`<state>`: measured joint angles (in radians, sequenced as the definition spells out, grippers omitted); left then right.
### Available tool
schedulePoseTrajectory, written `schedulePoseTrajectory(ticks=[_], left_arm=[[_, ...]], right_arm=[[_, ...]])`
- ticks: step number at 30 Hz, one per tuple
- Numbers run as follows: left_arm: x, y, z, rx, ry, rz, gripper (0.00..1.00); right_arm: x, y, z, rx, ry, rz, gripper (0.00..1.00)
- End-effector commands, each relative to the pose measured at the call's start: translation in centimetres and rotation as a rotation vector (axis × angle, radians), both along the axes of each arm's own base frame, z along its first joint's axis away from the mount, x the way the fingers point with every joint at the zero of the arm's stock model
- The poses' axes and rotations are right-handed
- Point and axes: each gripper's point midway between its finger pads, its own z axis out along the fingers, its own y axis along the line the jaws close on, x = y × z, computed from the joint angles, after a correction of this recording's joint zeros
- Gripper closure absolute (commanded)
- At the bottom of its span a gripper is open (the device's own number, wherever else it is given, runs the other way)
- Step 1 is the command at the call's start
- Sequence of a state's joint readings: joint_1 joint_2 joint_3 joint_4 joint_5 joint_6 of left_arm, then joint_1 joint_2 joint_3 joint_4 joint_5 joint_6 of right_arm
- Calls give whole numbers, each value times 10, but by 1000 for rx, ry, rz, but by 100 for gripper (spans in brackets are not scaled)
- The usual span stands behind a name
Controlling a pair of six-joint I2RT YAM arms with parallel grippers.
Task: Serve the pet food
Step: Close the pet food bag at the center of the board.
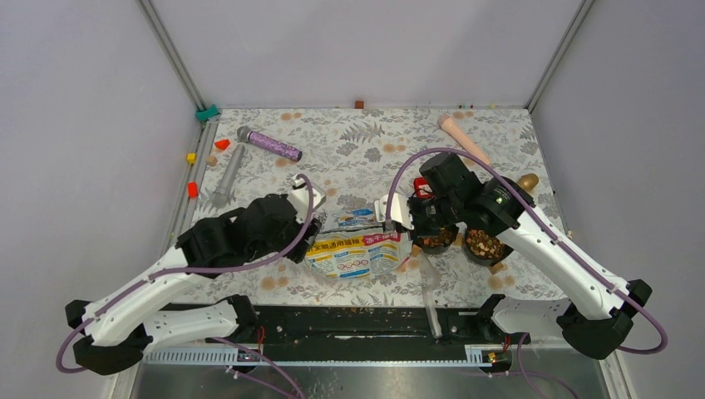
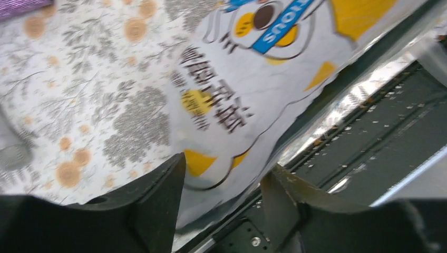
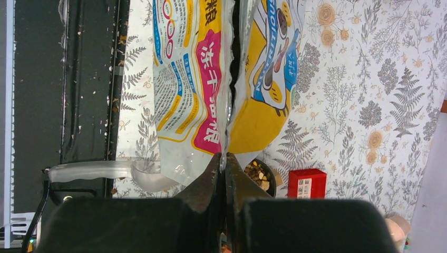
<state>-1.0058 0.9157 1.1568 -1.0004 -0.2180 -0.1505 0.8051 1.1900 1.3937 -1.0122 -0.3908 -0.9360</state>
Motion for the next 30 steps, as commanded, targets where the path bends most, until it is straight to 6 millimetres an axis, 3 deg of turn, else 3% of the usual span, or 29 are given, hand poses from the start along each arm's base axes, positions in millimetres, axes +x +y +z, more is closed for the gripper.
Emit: schedulePoseTrajectory(ticks=[1, 2, 3, 5, 6, 12, 13, 15, 16, 22, 26, 30], left_arm=[[5, 48, 12, 56, -66, 171, 41], [5, 51, 11, 57, -67, 184, 41], [4, 55, 9, 60, -69, 197, 46], [3, 60, 8, 65, -70, 217, 88], [3, 63, 7, 67, -70, 230, 100], [-1, 75, 16, 37, -81, 269, 100], [-3, 76, 17, 37, -77, 270, 95], [-5, 78, 20, 29, -69, 275, 66], [-7, 78, 21, 25, -64, 270, 57], [-8, 79, 23, 19, -70, 265, 54], [-11, 67, 17, 34, -37, 188, 58], [-8, 62, 14, 66, -34, 172, 49]], right_arm=[[-2, -3, 18, 49, -45, -1, 100], [-2, -3, 17, 47, -44, -2, 100], [-2, -3, 18, 48, -44, -2, 100], [-2, -3, 18, 48, -46, -5, 100], [-2, -4, 18, 46, -45, -6, 100], [-1, -4, 18, 42, -48, -10, 100], [-1, -4, 18, 43, -47, -12, 100], [0, -4, 18, 43, -48, -13, 100], [0, -4, 18, 41, -48, -14, 100], [0, -6, 17, 36, -53, -18, 100], [0, -6, 16, 36, -52, -16, 100], [0, -5, 15, 33, -48, -13, 100]])
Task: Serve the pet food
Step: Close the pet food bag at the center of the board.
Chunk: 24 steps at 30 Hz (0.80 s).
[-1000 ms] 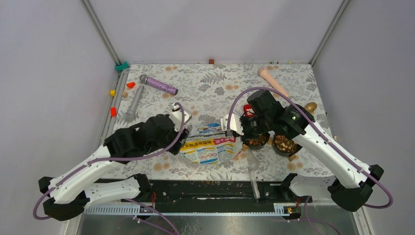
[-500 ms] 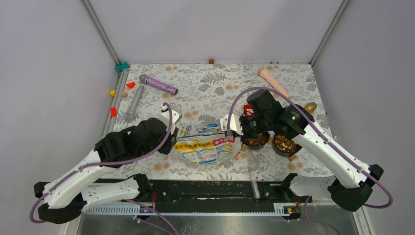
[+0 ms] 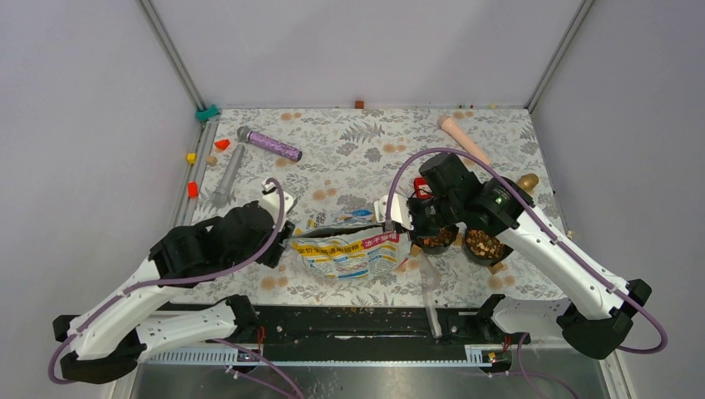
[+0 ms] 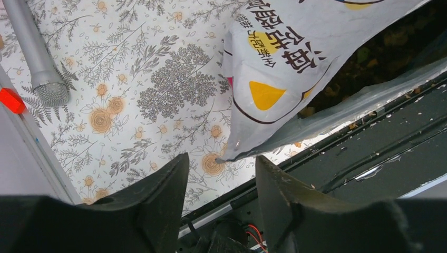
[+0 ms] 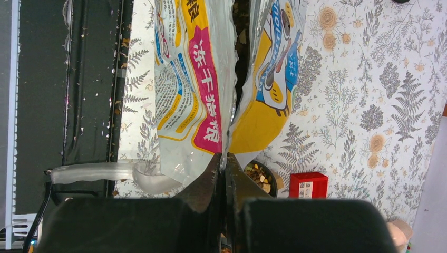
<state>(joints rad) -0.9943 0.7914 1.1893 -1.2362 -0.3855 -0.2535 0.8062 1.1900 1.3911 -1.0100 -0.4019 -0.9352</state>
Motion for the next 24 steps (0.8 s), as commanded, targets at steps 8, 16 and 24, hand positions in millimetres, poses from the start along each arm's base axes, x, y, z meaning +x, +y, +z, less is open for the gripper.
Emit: schedulePoseTrajectory(ticks=[8, 16, 24], left_arm=[[17, -20, 21, -8, -80, -77, 36], [19, -42, 14, 33, -41, -177, 99], [7, -47, 33, -87, -72, -236, 100]], right_arm=[[0, -5, 15, 28, -46, -4, 100], [-1, -7, 13, 16, -47, 2, 100], [-1, -5, 13, 18, -40, 3, 100]])
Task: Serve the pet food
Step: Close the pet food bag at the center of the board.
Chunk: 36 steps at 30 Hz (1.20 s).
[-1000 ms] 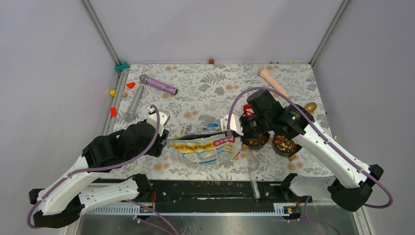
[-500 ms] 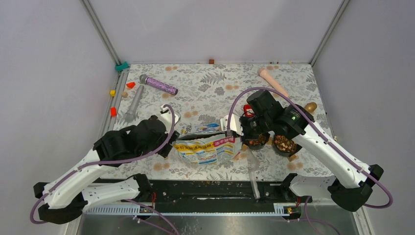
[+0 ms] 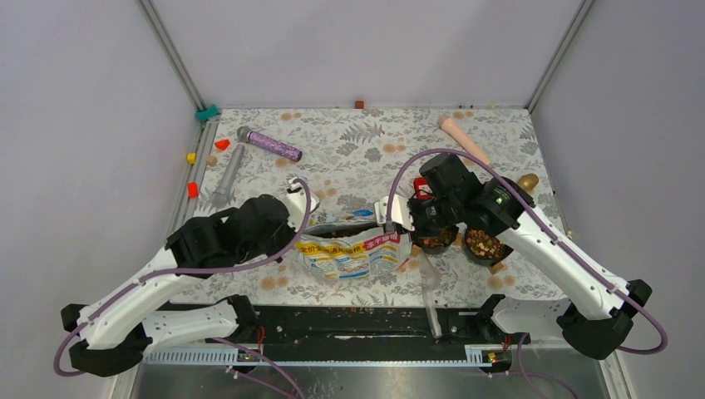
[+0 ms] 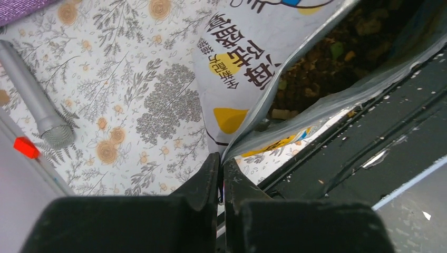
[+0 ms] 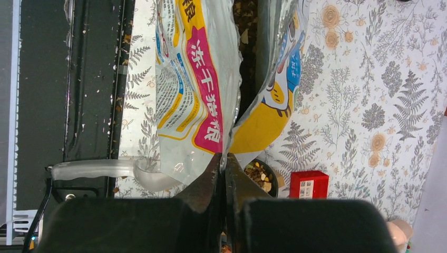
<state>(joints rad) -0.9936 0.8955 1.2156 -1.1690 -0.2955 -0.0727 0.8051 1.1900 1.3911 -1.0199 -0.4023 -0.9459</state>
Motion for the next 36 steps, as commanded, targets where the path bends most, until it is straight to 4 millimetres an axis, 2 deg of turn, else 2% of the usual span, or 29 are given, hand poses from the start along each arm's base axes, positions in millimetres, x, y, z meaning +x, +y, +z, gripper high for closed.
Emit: schedulePoseTrajectory(ticks=[1, 2, 4, 5, 8, 11, 14, 15, 16, 17, 24, 25, 26, 27, 28, 36], left_arm=[[-5, -20, 39, -198, -58, -64, 100], [-7, -21, 43, -213, -58, -75, 96], [-15, -27, 46, -232, -38, -134, 61], [-17, -31, 46, -240, -29, -160, 52], [-20, -40, 40, -226, -1, -212, 38], [-16, -51, 33, -193, 31, -228, 41], [-10, -55, 28, -149, 35, -235, 56], [-8, -56, 26, -136, 32, -240, 65], [-5, -58, 26, -133, 26, -240, 94], [-4, -60, 27, -133, 24, -241, 100], [-12, -77, 49, -235, -7, -346, 100], [-12, -78, 49, -237, -6, -343, 83], [-13, -80, 48, -237, 4, -351, 54], [-14, -83, 46, -239, 15, -362, 45], [-14, -87, 45, -242, 28, -370, 41], [-15, -120, 36, -219, 120, -473, 43]], right_arm=[[0, -3, 15, 27, -40, -5, 100], [0, -3, 14, 28, -38, -3, 100], [0, -3, 15, 29, -36, -1, 100], [-1, -3, 15, 30, -36, -2, 100], [-2, -3, 15, 33, -35, 3, 100], [-2, -3, 16, 35, -35, 5, 100], [-2, -3, 15, 35, -38, 6, 100], [-2, -4, 15, 33, -41, 6, 100], [-2, -3, 15, 34, -40, 6, 100], [-2, -4, 16, 35, -40, 3, 100], [-3, -4, 17, 40, -41, 5, 100], [-3, -4, 17, 39, -43, 7, 100], [-3, -4, 16, 39, -44, 7, 100], [-3, -4, 17, 41, -43, 6, 100], [-3, -3, 18, 43, -41, 4, 100], [-1, -2, 18, 51, -43, -6, 100]])
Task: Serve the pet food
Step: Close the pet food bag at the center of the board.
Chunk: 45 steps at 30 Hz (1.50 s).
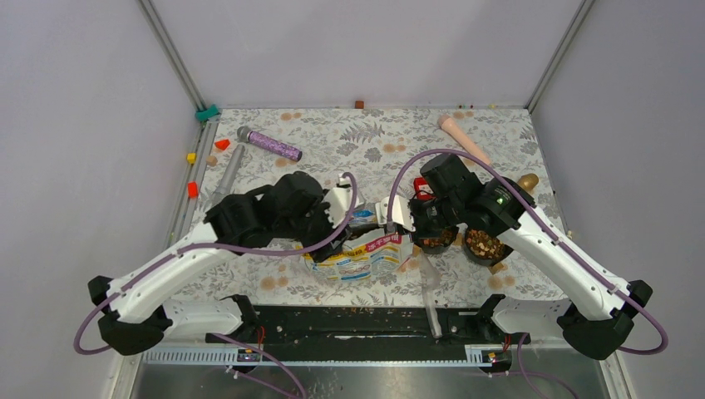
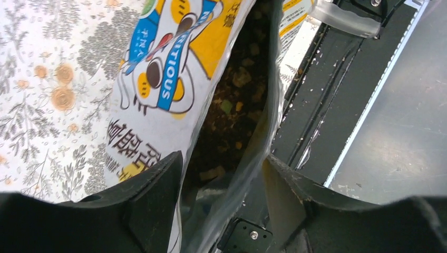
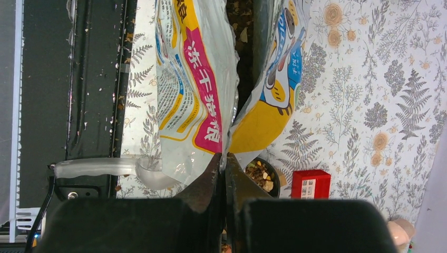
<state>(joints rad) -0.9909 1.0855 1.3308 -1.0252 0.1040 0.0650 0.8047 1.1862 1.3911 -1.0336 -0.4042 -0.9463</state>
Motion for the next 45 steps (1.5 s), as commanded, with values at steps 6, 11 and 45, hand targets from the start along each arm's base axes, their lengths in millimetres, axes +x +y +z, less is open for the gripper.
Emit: schedulePoseTrajectory(ticks=[6, 11, 45], left_arm=[[-15, -32, 11, -54, 36, -183, 46], [-32, -24, 0, -32, 53, -179, 73], [7, -29, 43, -264, -204, 50, 100]], right_arm=[[8, -1, 23, 67, -70, -47, 100], [12, -4, 31, 105, -76, -89, 100], [3, 88, 34, 360, 142, 79, 42]])
